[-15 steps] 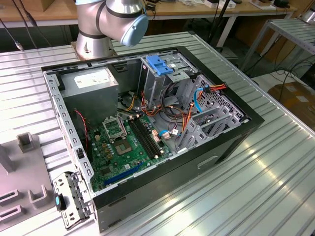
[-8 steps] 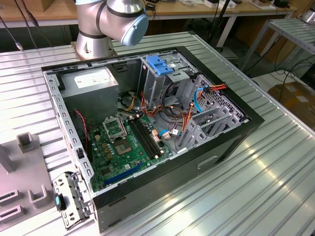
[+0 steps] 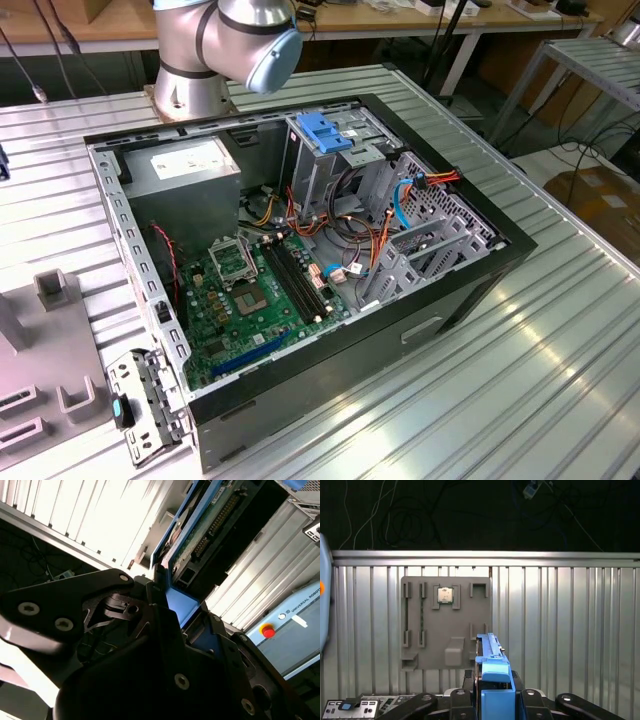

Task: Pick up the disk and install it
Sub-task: 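Reach for the disk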

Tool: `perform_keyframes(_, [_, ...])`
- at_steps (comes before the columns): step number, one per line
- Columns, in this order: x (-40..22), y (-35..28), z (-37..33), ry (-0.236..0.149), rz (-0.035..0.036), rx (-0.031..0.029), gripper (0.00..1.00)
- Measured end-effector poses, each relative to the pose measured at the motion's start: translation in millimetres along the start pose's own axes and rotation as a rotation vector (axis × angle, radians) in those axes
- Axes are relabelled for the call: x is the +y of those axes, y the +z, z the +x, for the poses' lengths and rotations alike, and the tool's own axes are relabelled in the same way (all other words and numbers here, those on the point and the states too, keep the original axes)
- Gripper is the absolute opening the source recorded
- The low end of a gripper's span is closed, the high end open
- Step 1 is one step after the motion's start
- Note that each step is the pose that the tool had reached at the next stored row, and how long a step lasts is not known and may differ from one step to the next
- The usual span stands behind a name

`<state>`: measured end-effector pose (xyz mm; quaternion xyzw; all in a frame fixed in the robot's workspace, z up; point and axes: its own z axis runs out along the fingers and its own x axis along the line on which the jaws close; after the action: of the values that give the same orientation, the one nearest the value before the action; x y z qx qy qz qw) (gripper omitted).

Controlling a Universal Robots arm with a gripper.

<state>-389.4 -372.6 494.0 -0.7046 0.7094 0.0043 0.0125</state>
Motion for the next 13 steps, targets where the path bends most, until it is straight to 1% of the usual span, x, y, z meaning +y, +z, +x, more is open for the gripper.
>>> perform_keyframes(3, [-4.3,0.1,0.0,0.0,0.0001,0.0,0.37])
perform_keyframes(12, [-13.4,0.2,-0.1,0.0,0.0001,0.0,0.37])
perform_keyframes(13, [-15.5,0.2,-0.1,0.0,0.0,0.0,0.37])
